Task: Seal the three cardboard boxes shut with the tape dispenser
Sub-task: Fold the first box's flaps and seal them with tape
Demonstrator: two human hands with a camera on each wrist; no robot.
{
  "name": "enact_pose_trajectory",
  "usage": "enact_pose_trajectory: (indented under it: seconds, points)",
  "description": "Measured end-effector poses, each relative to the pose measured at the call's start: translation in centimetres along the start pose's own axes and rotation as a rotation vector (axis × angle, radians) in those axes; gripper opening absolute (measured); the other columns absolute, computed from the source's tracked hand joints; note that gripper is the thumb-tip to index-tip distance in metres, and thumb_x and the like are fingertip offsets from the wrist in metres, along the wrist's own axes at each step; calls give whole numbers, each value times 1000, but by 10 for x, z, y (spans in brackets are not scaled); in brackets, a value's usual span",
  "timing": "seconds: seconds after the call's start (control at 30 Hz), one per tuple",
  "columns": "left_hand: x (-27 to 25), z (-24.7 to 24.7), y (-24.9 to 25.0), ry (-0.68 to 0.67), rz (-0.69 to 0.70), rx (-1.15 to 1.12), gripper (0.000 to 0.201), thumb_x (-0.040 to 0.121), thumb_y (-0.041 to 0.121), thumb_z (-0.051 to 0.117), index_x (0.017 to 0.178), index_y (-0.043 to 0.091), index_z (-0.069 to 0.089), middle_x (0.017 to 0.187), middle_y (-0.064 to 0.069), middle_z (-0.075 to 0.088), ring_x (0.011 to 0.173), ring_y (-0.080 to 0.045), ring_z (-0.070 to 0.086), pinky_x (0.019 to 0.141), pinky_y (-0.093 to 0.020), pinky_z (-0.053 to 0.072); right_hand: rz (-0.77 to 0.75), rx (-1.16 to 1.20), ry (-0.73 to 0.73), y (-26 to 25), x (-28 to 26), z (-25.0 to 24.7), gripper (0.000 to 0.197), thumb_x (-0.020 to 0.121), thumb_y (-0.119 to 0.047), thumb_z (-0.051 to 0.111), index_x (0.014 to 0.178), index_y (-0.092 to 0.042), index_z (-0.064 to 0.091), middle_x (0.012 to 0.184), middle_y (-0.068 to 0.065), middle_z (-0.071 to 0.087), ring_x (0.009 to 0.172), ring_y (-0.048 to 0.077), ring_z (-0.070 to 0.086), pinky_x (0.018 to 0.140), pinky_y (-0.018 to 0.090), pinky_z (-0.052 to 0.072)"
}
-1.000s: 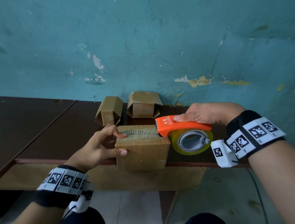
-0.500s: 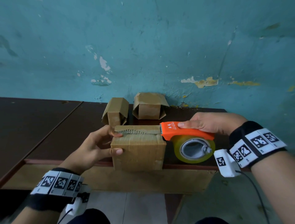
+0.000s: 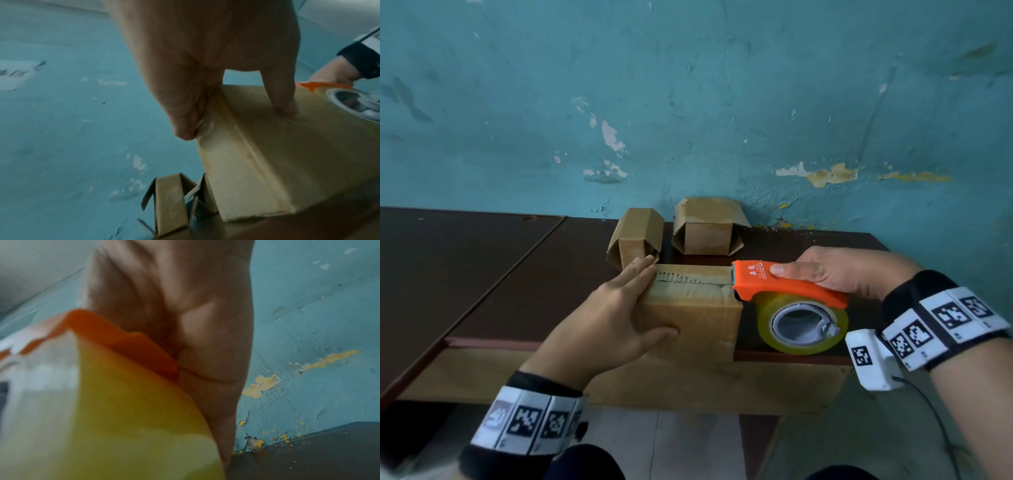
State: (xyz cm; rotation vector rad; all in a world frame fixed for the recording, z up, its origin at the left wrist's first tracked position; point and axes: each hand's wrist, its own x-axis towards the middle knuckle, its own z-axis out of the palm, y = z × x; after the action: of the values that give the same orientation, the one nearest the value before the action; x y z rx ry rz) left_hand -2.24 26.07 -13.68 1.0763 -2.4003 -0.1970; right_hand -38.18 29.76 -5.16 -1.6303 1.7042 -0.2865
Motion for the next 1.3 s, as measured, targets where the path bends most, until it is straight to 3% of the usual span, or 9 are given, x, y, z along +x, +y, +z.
enact_pose_trajectory:
  seconds: [0.13,0.2,0.27,0.43,0.57,0.73,1.03,1.2,1.3]
  points:
    - [14,2,35,3,12,470,122,71,94,44,146,-3,54,155,-18,51,158,-36,23,126,-62,20,-27,-10,20,-1,0,0,94,68,-92,59,94,-4,80,90,15,80,78,27,75,91,41,57]
    - [25,6,60,-82,-2,552,123,76,93,38,155,-1,41,165,-18,38,160,-33,15,129,-58,8,-26,-45,33,-4,0,-2,96,61,-94,57,90,-6,80,88,13,80,77,26,75,90,40,58]
    - [37,17,85,-134,48,549,116,86,88,38,163,2,23,172,-17,20,162,-29,10,131,-50,2,-15,-75,48,-7,0,-2,94,66,-95,57,89,-7,80,86,13,80,77,27,75,90,42,58]
    - [49,32,107,-95,77,454,101,97,76,40,163,3,21,171,-18,20,160,-28,18,129,-41,14,-1,-71,53,-6,-4,0,83,70,-85,54,90,-8,80,86,11,80,77,27,77,89,41,59]
    - [43,35,90,-12,120,432,97,94,77,22,155,5,44,161,-15,44,150,-25,43,120,-41,37,-21,-65,47,-7,-6,1,84,69,-85,53,90,-8,79,86,11,80,76,24,76,86,37,58]
    - [40,43,73,141,252,391,80,101,67,35,140,4,63,146,-14,62,135,-25,61,106,-40,54,-28,-87,88,-7,-6,2,84,72,-84,52,90,-7,80,84,11,80,74,23,75,86,37,57]
    - [39,39,68,187,298,403,75,101,64,37,138,6,66,144,-12,63,131,-24,63,99,-41,60,-12,-52,111,-2,-8,5,75,79,-79,53,85,-9,79,82,10,80,70,20,73,79,31,55]
    - [39,39,70,205,297,389,73,101,63,40,135,6,68,143,-11,64,130,-22,64,99,-39,59,26,-81,154,14,-13,-3,85,74,-81,55,89,-1,79,83,14,79,69,22,72,75,31,55]
    - [39,40,69,212,296,368,72,102,63,39,136,6,67,144,-10,64,131,-23,63,99,-41,60,27,-112,124,17,-10,-1,90,68,-87,56,87,-2,78,82,12,79,67,21,72,78,36,56]
